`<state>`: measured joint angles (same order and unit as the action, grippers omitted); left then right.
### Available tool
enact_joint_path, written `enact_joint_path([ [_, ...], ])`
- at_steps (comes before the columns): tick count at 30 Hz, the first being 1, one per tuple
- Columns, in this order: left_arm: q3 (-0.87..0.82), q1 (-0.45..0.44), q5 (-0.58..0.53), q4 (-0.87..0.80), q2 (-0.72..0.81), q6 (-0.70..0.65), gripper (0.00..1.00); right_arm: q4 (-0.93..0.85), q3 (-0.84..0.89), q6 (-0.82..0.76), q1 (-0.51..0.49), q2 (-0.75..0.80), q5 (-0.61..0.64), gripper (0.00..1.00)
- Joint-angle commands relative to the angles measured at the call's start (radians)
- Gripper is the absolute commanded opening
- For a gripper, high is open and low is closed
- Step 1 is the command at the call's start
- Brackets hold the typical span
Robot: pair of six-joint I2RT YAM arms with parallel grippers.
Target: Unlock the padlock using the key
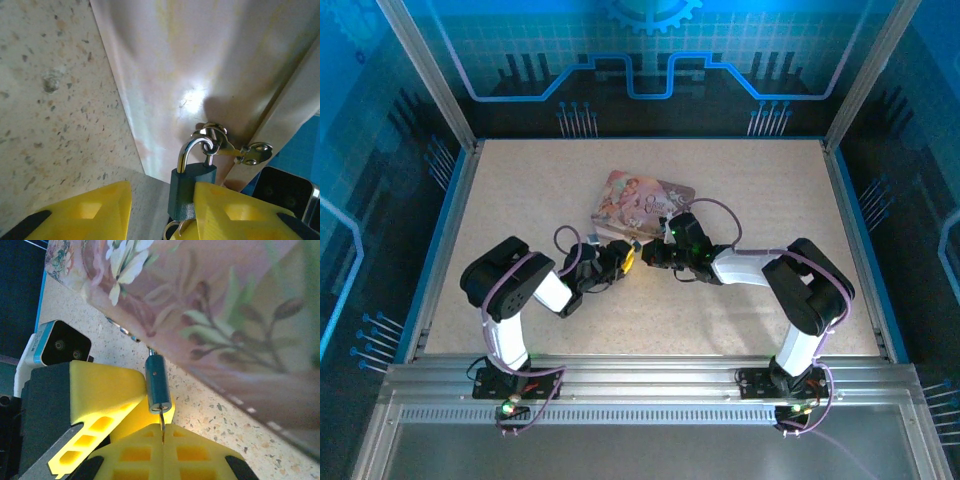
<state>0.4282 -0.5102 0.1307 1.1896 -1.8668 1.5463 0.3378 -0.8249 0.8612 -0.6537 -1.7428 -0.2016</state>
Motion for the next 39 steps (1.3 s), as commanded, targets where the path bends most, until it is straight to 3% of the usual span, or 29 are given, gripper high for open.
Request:
enact_joint_path([
  [1, 0.035, -0.014, -0.014, 0.087, -0.02, 0.011, 0.39, 0.0, -0.032, 0.009, -0.029, 0.009, -0.037, 0.0],
  [10, 0.044, -0.013, -0.027, 0.068, -0.009, 0.008, 0.45, -0.008, -0.041, 0.008, -0.03, 0.005, -0.033, 0.0],
  [25, 0.04, -0.014, -0.044, 0.05, 0.008, -0.004, 0.17, -0.007, -0.033, 0.007, -0.03, 0.031, -0.034, 0.0],
  [32, 0.038, -0.014, -0.049, 0.01, 0.053, -0.024, 0.06, -0.009, 0.017, -0.051, -0.029, 0.099, -0.019, 0.31],
  [39, 0.041, -0.014, -0.049, -0.051, 0.105, -0.047, 0.04, -0.113, 0.062, -0.213, -0.024, 0.222, 0.044, 0.51],
])
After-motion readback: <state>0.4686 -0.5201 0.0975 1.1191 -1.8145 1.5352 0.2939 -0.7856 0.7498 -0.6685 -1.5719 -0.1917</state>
